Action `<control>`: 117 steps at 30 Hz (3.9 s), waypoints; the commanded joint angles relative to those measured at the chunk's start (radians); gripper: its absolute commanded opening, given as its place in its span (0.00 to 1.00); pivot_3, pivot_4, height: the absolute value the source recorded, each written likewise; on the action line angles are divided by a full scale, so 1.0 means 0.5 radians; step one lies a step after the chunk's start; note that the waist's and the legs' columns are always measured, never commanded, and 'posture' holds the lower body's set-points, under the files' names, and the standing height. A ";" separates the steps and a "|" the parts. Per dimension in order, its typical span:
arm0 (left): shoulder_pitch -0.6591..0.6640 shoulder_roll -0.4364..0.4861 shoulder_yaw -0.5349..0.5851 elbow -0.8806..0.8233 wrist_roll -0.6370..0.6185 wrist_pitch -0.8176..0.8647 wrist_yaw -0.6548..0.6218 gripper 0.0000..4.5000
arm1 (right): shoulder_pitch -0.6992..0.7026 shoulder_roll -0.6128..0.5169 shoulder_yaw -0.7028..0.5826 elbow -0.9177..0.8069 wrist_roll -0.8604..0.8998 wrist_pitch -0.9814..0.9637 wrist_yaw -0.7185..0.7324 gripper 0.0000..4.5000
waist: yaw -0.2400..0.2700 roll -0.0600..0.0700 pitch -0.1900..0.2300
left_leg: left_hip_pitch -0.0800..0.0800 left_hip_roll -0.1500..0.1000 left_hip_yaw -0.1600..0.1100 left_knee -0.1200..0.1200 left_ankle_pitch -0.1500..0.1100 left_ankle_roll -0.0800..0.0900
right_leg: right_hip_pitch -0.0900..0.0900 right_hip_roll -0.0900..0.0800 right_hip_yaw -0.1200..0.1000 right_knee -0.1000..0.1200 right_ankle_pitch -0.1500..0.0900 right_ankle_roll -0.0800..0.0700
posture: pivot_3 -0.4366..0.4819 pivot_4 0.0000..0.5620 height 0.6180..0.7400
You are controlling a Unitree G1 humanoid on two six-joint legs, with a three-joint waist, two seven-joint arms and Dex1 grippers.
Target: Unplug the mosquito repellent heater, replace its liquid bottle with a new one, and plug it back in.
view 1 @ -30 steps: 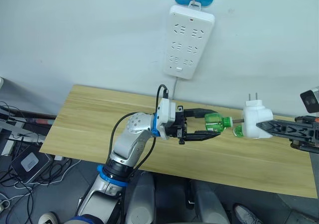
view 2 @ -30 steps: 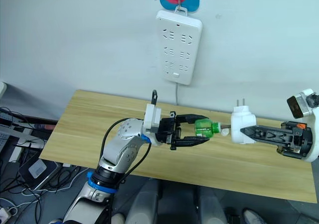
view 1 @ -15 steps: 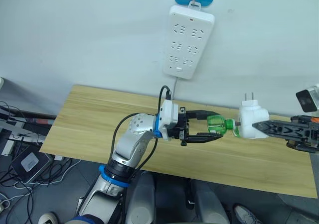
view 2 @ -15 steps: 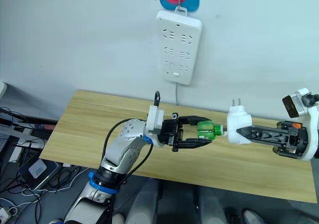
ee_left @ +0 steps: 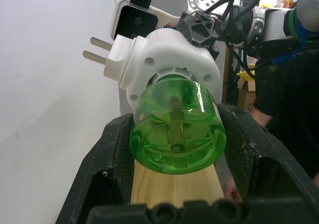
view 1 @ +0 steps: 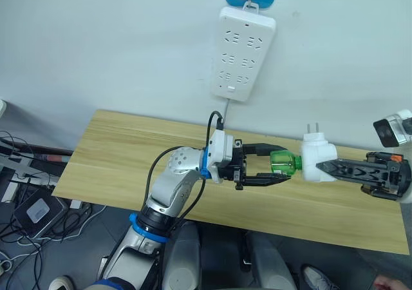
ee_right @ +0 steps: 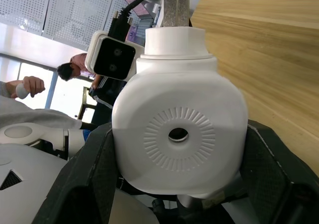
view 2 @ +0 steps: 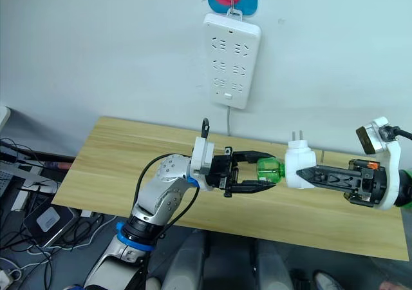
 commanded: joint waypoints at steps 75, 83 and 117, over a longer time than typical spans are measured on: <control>-0.125 0.045 0.061 0.062 0.001 0.063 -0.068 0.51 | -0.205 -0.047 0.089 -0.423 0.055 -0.371 0.016 0.02 | -0.056 0.001 -0.001 | -0.007 0.000 -0.002 0.003 0.004 0.005 | -0.001 0.001 -0.002 0.000 0.002 0.002 | 0.63 0.57 1.00; -0.092 0.066 0.031 0.024 0.008 0.041 -0.108 0.51 | -0.842 0.090 0.456 -0.097 0.055 -0.276 -0.381 0.02 | -0.055 0.001 -0.001 | -0.007 0.000 -0.002 0.002 0.004 0.006 | -0.002 0.000 -0.002 0.000 0.004 0.000 | 0.63 0.56 1.00; -0.179 0.039 0.066 0.180 0.059 0.029 0.026 0.51 | -0.051 0.127 0.345 -0.591 0.055 -0.417 -0.183 0.02 | -0.053 0.002 -0.001 | -0.009 0.000 -0.002 0.003 0.004 0.006 | -0.004 0.001 -0.003 0.001 0.003 0.001 | 0.64 0.59 1.00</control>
